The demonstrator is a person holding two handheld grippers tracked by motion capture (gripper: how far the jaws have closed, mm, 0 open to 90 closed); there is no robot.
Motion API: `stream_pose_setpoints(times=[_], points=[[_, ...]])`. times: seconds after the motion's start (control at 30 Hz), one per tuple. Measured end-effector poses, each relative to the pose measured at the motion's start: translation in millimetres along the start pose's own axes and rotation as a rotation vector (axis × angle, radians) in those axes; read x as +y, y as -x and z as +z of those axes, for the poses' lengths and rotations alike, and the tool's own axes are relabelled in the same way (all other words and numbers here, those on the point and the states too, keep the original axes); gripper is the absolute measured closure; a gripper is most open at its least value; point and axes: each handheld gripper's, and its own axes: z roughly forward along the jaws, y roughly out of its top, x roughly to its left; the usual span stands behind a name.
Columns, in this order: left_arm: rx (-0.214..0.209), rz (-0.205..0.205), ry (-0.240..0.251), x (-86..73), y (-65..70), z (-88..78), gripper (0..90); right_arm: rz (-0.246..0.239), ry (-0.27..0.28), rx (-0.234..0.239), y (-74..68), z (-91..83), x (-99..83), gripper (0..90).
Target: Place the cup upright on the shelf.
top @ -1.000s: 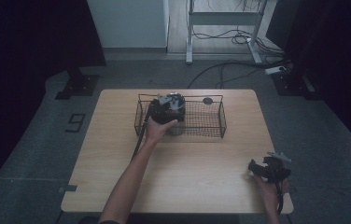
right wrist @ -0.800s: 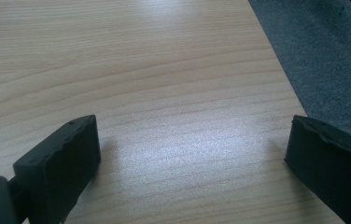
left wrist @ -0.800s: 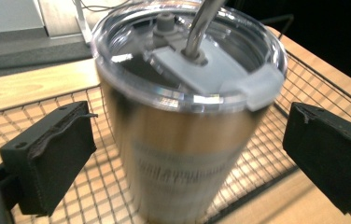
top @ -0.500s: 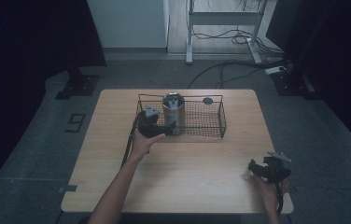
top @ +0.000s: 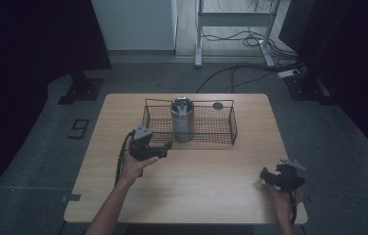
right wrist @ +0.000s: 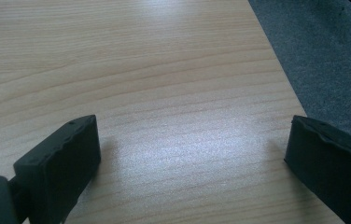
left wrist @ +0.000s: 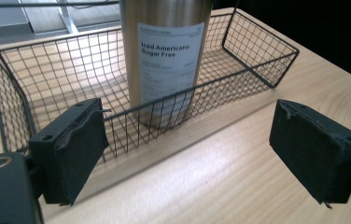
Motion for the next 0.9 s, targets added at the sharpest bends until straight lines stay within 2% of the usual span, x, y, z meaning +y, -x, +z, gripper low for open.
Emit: stream_pose_setpoints(times=[0.13, 0.3, 0.73, 0.9], points=[[0.001, -0.009, 0.002, -7.6, -0.4, -7.3, 11.0, 0.001, 0.000, 0.000, 0.0, 0.1, 0.0, 3.1], [0.005, -0.032, -0.007, -27.7, -4.5, -18.9, 11.1, 0.001, 0.000, 0.000, 0.0, 0.1, 0.0, 3.1], [0.042, -0.020, -0.071, -66.6, -3.2, -25.3, 11.1, 0.001, 0.000, 0.000, 0.0, 0.1, 0.0, 3.2], [0.048, -0.001, -0.098, -73.4, -1.9, -24.4, 11.1, 0.001, 0.000, 0.000, 0.0, 0.0, 0.0, 3.2]])
